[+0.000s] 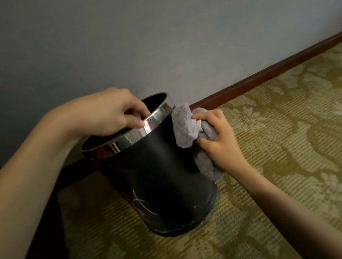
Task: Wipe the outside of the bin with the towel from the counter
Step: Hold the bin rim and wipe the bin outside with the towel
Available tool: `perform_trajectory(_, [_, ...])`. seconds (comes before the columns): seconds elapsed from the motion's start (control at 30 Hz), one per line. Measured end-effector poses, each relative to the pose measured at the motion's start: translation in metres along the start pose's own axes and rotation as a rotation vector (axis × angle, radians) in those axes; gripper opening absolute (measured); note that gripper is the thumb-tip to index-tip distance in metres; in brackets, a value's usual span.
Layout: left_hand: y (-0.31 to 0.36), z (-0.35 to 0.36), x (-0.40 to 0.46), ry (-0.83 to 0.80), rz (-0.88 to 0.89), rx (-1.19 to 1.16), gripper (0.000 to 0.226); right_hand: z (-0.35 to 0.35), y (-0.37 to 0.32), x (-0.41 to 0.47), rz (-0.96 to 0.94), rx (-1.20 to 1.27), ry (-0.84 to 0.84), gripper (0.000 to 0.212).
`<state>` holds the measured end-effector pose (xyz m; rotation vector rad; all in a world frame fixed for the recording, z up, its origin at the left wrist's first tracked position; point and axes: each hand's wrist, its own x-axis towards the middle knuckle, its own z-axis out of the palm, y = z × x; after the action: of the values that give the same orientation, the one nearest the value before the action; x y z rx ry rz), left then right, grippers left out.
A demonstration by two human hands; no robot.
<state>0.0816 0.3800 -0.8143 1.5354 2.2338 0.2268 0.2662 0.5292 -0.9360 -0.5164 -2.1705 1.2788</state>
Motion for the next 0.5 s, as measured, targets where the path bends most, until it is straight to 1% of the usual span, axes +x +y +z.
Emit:
perform_trajectory(0.03, [0.0,0.001,-0.001,0.026,-0.002,-0.026,0.008,-0.001,0.003,-0.005,-0.025,-0.003,-0.017,0.042])
perform_trajectory(0.1, [-0.001,0.003,-0.002,0.059,-0.003,-0.049,0.018,-0.003,0.016,-0.018,-0.029,-0.018,-0.069,0.038])
perform_trajectory(0.2, [-0.001,0.005,-0.005,0.075,0.004,-0.047,0.025,-0.009,0.042,-0.037,0.084,-0.05,-0.135,0.027])
perform_trajectory(0.27, [0.0,0.007,-0.006,0.082,0.018,-0.036,0.021,-0.016,0.057,-0.042,0.205,-0.081,-0.184,0.022])
perform_trajectory(0.37, [0.002,0.01,-0.007,0.106,0.035,-0.005,0.013,-0.02,0.067,-0.031,0.355,-0.21,-0.254,0.017])
perform_trajectory(0.43, [0.003,0.011,-0.008,0.123,0.055,0.009,0.012,-0.017,0.064,-0.015,0.378,-0.286,-0.262,0.013])
perform_trajectory(0.5, [0.003,0.011,-0.011,0.13,0.069,0.021,0.013,-0.011,0.054,0.003,0.357,-0.268,-0.224,0.009])
